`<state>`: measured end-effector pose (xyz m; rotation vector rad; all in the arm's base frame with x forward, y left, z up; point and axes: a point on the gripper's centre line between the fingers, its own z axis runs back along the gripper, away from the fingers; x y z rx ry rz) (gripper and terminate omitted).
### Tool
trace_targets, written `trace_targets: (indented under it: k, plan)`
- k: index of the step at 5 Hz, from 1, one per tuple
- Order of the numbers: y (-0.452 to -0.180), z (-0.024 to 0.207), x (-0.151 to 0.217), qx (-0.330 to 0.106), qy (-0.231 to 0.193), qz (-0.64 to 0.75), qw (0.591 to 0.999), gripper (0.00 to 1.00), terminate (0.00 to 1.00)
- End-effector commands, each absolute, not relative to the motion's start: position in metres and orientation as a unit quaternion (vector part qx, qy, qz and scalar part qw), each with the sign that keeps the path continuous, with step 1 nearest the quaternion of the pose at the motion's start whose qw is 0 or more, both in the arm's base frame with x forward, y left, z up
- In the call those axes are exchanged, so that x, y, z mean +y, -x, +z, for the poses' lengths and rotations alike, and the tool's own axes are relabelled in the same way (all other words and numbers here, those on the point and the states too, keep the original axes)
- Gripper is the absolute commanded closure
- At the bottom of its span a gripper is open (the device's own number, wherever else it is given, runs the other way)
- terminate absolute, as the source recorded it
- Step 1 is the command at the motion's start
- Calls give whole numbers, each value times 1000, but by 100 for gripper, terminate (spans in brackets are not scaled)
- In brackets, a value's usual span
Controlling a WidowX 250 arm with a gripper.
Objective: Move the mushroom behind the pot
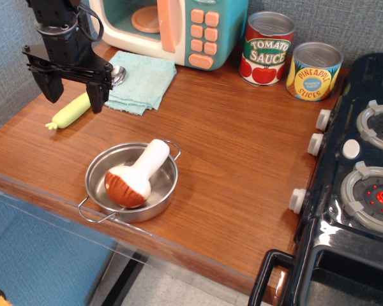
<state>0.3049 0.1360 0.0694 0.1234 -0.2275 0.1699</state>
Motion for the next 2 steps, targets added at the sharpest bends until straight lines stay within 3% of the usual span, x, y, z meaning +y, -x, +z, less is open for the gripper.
trace_targets:
  k: [1,2]
  plan:
    - [-305,69,136,-113,-61,85,988,0,0]
    - [-283,73,107,-114,-26,25,993,0,0]
